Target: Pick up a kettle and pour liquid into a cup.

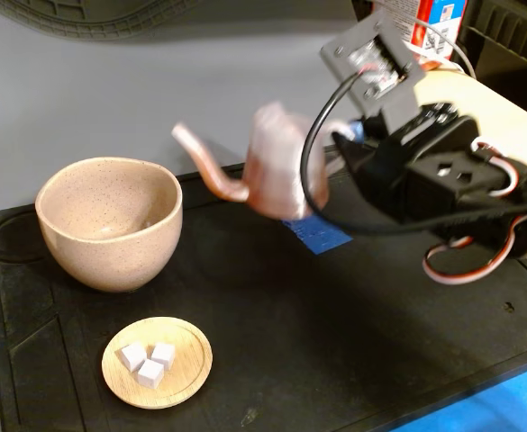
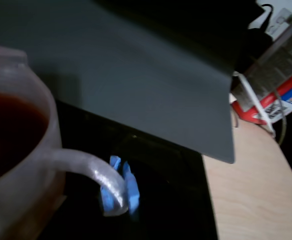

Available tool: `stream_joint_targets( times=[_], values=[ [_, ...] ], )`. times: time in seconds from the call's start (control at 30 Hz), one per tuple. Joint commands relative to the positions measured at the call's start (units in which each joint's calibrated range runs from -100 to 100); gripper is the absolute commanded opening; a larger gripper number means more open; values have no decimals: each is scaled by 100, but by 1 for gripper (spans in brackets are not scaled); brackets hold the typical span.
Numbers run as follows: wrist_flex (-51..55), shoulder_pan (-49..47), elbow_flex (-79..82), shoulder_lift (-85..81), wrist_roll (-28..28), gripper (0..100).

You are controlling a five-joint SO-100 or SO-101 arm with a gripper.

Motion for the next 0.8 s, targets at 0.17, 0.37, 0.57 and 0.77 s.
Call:
stream_joint_targets(
  times=[0.17,0.37,0.57,0.77],
  values=[
    [993,-14,-211,-1277,-215,1],
    [1019,-22,-221,-1575,-230,1],
    [1028,-45,-230,-1703,-230,1],
    [1953,-204,-711,-1917,-194,1]
  ],
)
